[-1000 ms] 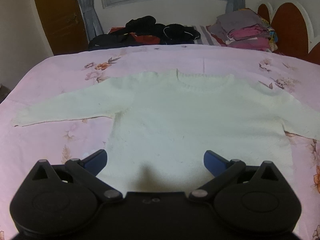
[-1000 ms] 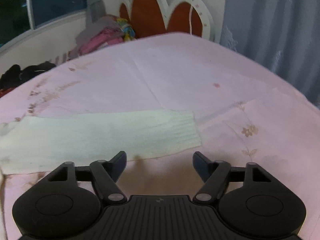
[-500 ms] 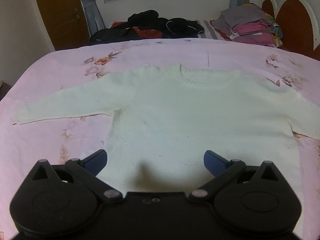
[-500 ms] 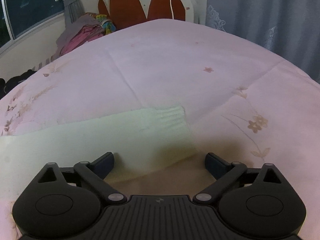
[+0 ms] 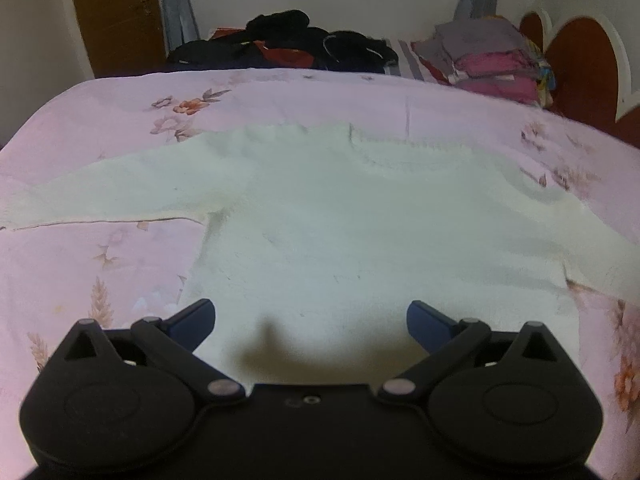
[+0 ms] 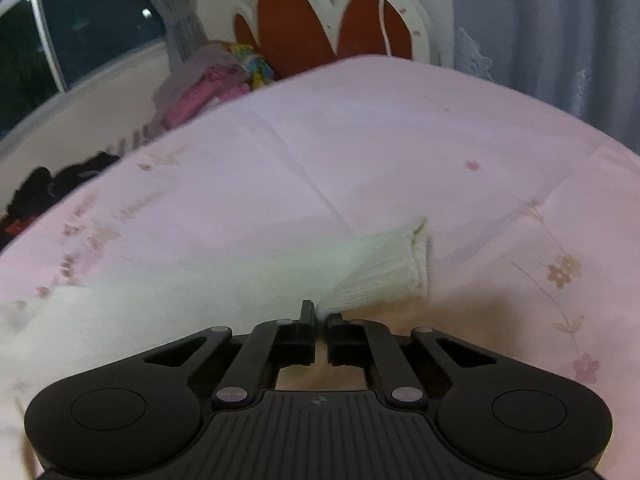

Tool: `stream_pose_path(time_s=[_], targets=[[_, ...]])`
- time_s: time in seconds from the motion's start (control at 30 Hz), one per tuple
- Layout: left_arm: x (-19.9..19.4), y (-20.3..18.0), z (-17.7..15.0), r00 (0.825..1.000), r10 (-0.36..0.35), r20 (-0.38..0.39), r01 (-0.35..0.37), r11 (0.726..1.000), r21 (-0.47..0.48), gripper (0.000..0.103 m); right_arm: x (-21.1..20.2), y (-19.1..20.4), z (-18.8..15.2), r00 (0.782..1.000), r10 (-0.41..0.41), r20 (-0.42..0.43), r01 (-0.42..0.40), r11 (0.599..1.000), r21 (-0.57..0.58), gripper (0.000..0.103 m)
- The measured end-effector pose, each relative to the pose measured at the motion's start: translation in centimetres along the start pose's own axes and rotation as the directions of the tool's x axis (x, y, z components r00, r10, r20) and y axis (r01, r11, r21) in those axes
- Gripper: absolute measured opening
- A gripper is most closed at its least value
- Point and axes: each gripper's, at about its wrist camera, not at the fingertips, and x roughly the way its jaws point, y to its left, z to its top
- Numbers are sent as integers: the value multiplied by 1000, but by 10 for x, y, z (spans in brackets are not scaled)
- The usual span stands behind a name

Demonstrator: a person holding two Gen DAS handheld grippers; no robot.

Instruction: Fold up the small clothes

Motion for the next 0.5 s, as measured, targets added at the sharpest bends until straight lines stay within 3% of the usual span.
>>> stream_pose_path(time_s=[0.27, 0.5], targets=[[-12, 28, 1, 999, -8, 48, 11, 998, -57, 102, -29, 90, 10, 981, 180, 66, -169, 976, -139, 4], [-16, 74, 0, 997, -3, 71, 10, 995, -100, 102, -40, 215, -12, 933, 359, 29, -340, 904, -259, 4]])
